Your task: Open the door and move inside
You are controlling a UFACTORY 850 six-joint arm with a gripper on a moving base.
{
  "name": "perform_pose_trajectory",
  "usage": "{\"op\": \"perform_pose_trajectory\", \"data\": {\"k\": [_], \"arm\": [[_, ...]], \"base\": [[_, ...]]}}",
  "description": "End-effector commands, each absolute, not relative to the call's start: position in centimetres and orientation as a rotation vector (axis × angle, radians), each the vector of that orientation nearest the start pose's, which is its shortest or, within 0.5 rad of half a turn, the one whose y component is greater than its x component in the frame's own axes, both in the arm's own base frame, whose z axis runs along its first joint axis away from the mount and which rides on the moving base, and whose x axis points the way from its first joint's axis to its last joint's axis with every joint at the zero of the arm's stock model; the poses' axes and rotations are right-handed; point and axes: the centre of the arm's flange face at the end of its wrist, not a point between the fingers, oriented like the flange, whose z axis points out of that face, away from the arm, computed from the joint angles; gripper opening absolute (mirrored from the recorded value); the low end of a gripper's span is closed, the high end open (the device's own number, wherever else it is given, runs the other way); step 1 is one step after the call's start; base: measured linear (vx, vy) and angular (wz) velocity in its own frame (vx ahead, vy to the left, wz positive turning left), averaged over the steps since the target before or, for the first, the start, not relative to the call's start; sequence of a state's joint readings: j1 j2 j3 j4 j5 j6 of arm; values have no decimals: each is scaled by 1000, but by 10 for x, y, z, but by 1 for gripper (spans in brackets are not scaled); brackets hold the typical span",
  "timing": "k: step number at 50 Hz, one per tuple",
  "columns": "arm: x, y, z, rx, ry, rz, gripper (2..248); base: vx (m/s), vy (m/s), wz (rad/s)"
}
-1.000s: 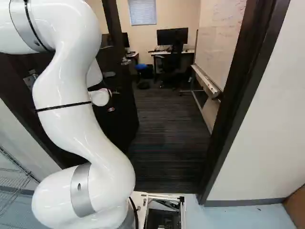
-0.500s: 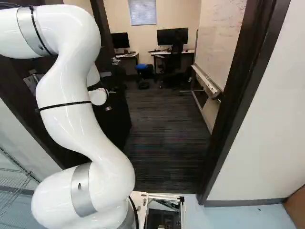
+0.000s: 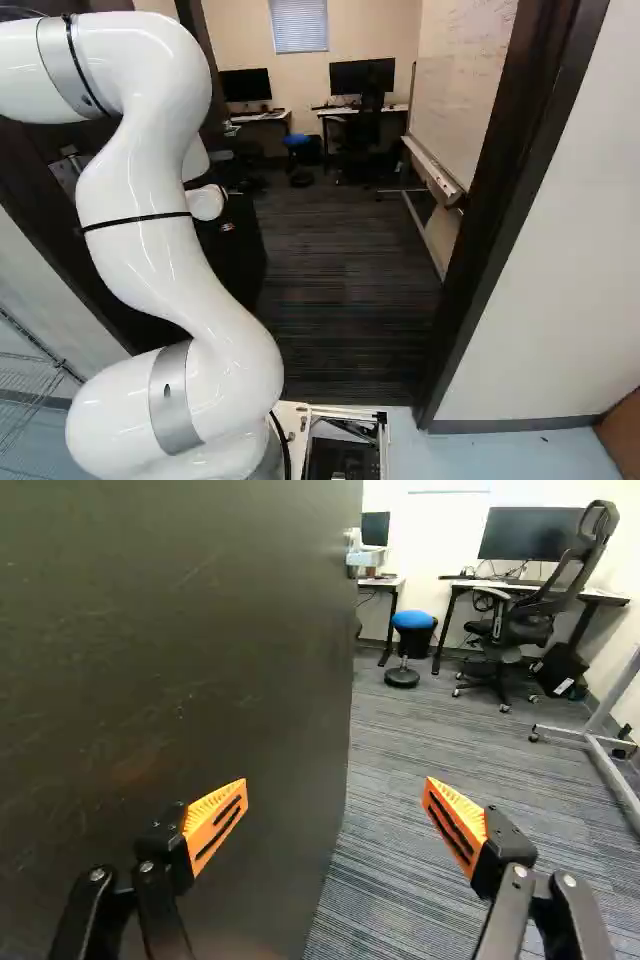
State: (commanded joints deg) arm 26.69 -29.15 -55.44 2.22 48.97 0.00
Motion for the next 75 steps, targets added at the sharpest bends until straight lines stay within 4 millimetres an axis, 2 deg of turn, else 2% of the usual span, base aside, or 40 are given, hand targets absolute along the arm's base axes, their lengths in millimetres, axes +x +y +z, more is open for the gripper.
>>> {"op": "perform_pose_trajectory", "data": {"k": [28, 60, 75], "arm": [[537, 266, 366, -2244, -474, -1722, 247], [520, 216, 371, -2306, -410, -1728, 247], [518, 212, 372, -2310, -405, -1730, 247]], "base": [[0, 0, 0], [0, 0, 0], [0, 0, 0]]}}
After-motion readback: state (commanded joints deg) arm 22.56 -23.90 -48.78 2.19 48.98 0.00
